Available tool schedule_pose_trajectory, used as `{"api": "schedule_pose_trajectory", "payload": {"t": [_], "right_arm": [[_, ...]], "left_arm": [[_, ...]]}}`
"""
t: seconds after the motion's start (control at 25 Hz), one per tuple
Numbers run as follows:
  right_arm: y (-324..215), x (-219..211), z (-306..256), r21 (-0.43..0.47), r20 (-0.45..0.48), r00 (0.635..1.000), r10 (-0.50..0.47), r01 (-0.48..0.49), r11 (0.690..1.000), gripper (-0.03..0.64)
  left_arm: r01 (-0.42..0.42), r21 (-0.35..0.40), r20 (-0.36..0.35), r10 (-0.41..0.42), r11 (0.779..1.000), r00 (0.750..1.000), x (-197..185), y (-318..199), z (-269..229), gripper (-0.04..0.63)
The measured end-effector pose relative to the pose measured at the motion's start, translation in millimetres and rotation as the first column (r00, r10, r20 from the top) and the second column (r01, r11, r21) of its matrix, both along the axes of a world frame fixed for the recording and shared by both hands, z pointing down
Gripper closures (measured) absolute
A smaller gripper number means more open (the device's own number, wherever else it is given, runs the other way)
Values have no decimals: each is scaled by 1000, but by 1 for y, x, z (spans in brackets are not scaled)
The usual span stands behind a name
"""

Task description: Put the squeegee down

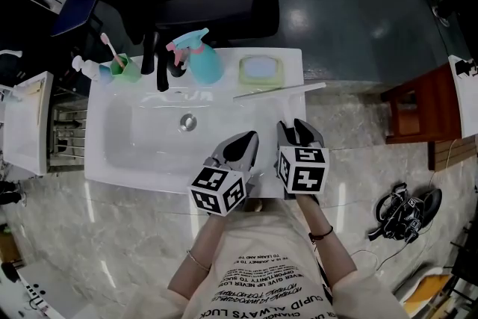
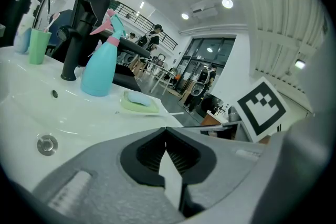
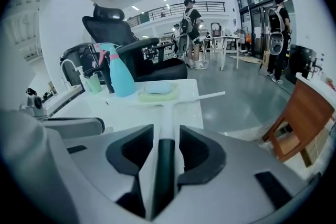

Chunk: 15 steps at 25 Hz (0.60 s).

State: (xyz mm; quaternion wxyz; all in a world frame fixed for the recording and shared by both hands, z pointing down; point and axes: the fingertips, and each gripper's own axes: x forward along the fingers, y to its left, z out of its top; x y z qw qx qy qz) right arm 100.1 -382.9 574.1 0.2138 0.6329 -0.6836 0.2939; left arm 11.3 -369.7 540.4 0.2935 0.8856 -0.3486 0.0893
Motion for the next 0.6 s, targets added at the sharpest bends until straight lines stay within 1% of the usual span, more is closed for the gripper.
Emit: {"api": "schedule_pose_trajectory", "payload": {"t": [0.2, 0.32, 0.44, 0.6], "right_arm": [[-2, 2, -16, 50, 27, 1000, 1, -3, 999, 471], [-2, 3, -27, 93, 38, 999, -14, 10, 996, 476], [0, 4, -37, 128, 33, 999, -38, 34, 991, 524], [2, 4, -50, 160, 40, 997, -68, 61, 985, 562]], "left_arm": [[-5, 37, 2, 5, 999, 1000, 1, -1, -12, 574], [-3, 65, -1, 3, 998, 1000, 2, -3, -22, 574], [-2, 100, -7, 3, 995, 1000, 3, -3, -34, 574], [0, 147, -22, 3, 989, 1000, 4, -7, -50, 572]]}}
